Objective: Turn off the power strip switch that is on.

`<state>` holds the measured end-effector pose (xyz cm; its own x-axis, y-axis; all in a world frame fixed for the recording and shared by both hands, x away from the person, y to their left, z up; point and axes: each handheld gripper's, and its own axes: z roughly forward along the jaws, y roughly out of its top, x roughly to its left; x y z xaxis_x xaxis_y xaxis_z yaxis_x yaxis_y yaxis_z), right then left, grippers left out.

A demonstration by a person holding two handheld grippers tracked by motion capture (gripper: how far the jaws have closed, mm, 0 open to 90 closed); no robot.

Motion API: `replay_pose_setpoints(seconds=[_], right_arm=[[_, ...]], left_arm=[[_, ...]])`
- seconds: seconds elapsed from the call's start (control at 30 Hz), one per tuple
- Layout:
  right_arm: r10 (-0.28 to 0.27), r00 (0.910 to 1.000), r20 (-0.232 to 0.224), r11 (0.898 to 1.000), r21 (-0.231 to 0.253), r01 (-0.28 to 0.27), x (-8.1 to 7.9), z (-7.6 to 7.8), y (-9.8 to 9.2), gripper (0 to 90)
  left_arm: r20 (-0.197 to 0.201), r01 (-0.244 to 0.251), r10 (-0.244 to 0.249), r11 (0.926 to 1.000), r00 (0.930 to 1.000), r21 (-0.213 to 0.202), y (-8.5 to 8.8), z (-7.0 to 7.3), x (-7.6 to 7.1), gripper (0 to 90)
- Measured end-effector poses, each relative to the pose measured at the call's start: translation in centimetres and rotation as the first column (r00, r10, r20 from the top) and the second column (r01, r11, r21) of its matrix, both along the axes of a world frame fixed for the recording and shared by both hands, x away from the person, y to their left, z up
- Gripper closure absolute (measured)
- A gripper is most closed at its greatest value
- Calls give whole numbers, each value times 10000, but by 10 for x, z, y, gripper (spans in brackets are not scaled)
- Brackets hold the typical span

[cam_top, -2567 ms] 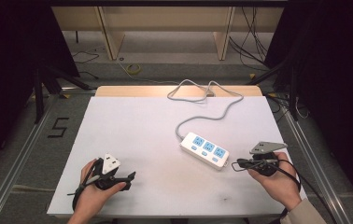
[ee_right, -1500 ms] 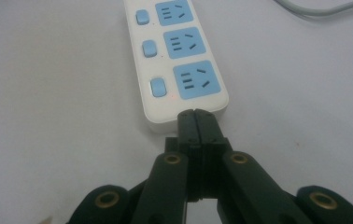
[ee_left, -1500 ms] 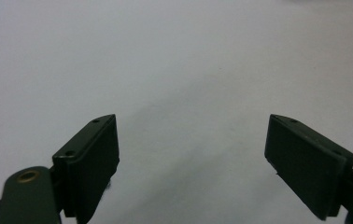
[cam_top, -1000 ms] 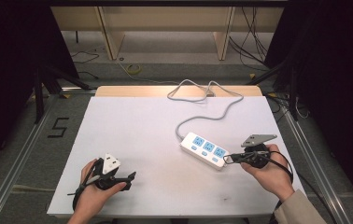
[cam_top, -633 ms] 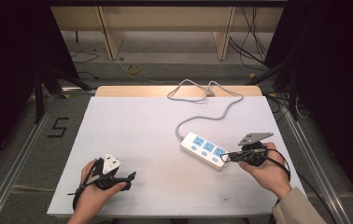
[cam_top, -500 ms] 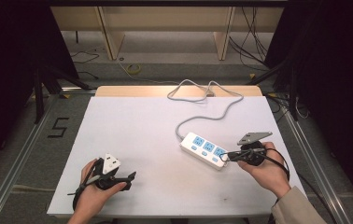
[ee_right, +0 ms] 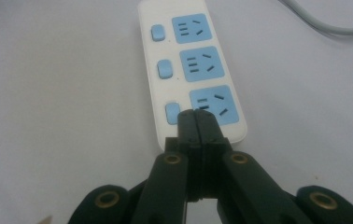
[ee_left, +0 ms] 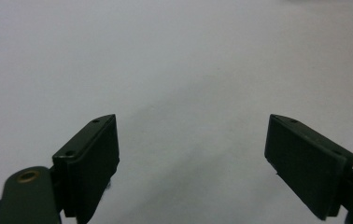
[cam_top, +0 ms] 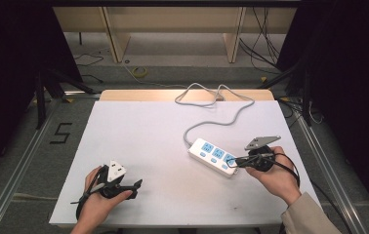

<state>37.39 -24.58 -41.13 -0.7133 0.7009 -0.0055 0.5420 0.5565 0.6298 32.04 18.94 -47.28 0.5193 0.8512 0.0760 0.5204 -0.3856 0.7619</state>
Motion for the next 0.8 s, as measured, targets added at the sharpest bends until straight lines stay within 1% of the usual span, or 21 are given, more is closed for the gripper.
replay_pose_setpoints(seconds=[0.8], right_arm=[[148, 9998, -161, 9998, -117, -150, 5, 2, 8, 900]], left_arm=[[-11, 14, -14, 10000, 10000, 32, 0, 0, 0, 175]])
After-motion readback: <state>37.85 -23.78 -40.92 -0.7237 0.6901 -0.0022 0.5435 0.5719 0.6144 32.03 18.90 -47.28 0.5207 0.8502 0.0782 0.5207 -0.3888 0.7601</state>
